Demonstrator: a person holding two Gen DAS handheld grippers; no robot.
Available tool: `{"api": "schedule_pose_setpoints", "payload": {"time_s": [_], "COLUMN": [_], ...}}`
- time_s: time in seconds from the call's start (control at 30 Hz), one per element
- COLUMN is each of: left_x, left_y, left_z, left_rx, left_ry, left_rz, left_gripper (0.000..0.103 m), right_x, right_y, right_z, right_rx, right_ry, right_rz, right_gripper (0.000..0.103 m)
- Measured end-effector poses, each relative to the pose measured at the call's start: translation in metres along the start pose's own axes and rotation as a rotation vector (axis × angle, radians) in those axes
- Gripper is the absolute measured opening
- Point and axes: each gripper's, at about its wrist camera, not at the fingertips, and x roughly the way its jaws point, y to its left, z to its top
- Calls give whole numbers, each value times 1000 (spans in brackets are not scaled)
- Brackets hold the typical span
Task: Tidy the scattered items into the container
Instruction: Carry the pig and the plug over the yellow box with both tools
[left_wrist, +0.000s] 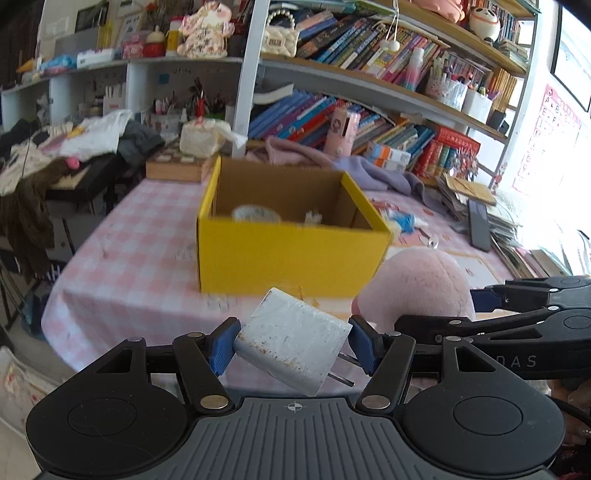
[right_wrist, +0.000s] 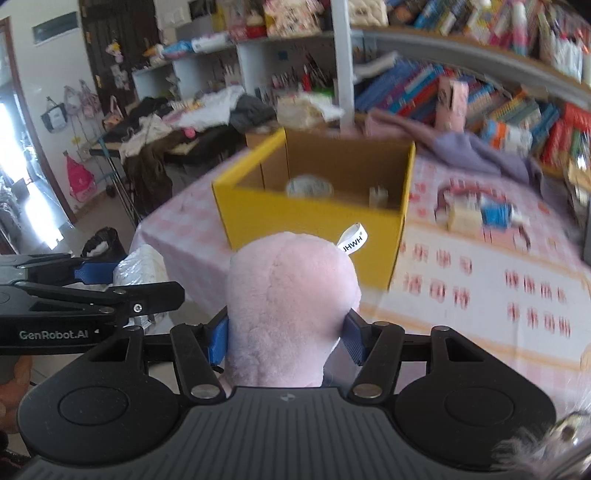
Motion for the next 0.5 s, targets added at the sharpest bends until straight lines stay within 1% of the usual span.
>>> {"api": "schedule_pose_setpoints", "payload": {"time_s": [0.27, 0.4, 0.5], "left_x": [34, 58, 81], "left_y": [-11, -12, -12], "left_z": [55, 78, 92], "left_rx": [56, 66, 79], "left_ry": [-93, -109, -95], "left_rz": [20, 48, 67], "left_gripper": [63, 63, 63], "right_x": [20, 37, 58], "right_y": [-36, -57, -71], "right_z": [58, 85, 103], "right_rx": [-49, -66, -97], "right_ry": [-113, -140, -137], "right_rz": [-3, -3, -10], "right_gripper": [58, 58, 58]}}
